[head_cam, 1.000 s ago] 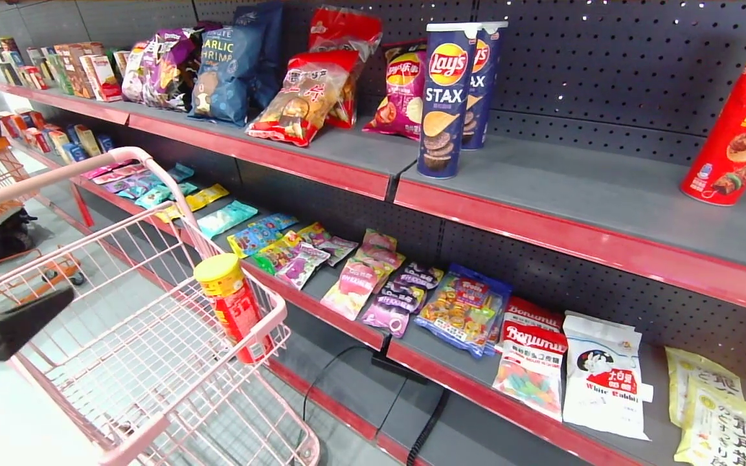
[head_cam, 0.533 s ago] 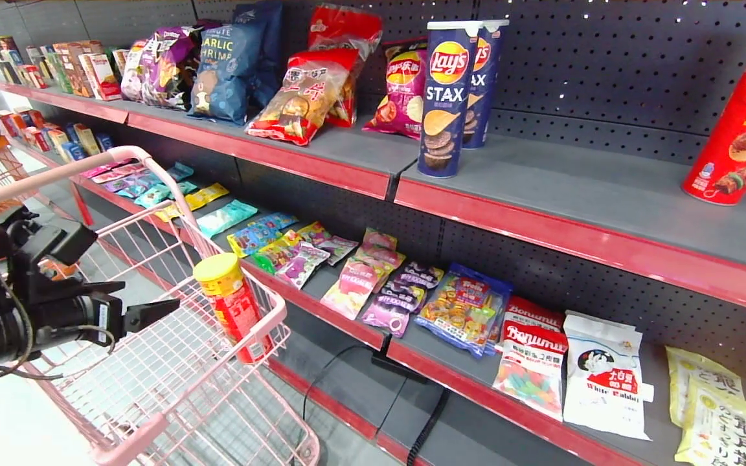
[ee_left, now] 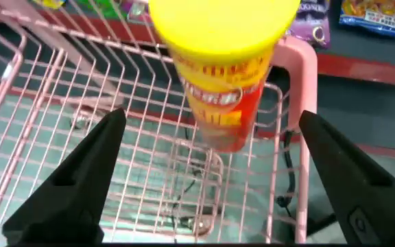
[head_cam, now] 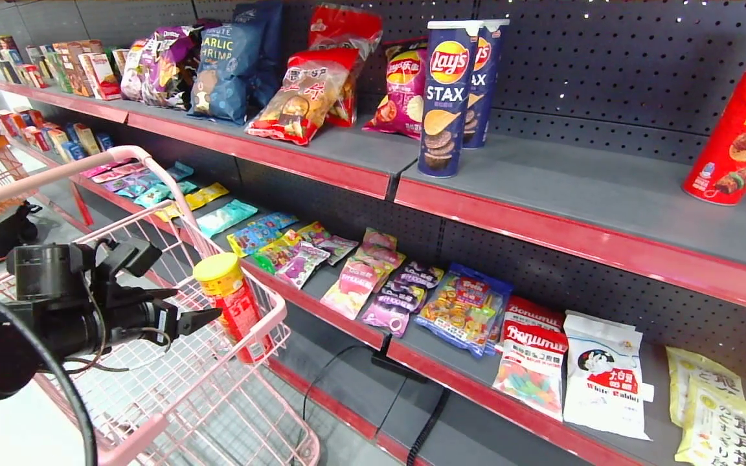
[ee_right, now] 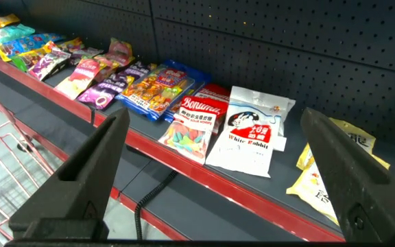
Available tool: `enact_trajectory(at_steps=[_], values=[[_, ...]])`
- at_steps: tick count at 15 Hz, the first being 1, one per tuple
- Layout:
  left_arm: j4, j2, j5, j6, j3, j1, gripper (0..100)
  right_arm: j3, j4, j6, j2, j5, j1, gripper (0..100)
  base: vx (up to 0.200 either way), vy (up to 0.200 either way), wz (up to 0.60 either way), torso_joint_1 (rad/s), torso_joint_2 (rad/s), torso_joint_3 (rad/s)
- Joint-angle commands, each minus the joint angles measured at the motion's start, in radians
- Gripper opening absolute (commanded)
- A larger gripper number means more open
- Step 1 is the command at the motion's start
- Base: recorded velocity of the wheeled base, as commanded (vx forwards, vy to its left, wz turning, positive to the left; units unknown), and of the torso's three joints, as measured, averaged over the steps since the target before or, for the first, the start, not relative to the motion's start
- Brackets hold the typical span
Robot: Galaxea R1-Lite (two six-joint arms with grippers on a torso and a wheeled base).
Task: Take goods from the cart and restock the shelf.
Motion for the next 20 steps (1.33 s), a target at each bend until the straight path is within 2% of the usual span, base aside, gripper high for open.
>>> enact_trajectory(at_steps=[1, 4, 6, 10, 20], values=[[-0.015, 0.057, -0.001, -0.006, -0.009, -0.015, 100, 0.000, 0.000, 0.000, 0.001, 0.000, 0.001, 100, 0.000, 0.000, 0.00, 0.000, 0.00, 0.000], [-0.020, 0.087, -0.001, -0.003, -0.036, -0.016, 100, 0.000, 0.000, 0.000, 0.001, 0.000, 0.000, 100, 0.000, 0.000, 0.00, 0.000, 0.00, 0.000], [-0.017, 0.097, -0.001, -0.006, -0.101, -0.026, 100, 0.000, 0.000, 0.000, 0.001, 0.000, 0.001, 100, 0.000, 0.000, 0.00, 0.000, 0.00, 0.000], [-0.017, 0.119, -0.001, -0.033, -0.161, -0.052, 100, 0.000, 0.000, 0.000, 0.001, 0.000, 0.001, 100, 0.000, 0.000, 0.00, 0.000, 0.00, 0.000], [-0.020, 0.169, 0.004, -0.033, -0.176, -0.070, 100, 0.000, 0.000, 0.000, 0.001, 0.000, 0.001, 100, 0.000, 0.000, 0.00, 0.000, 0.00, 0.000]])
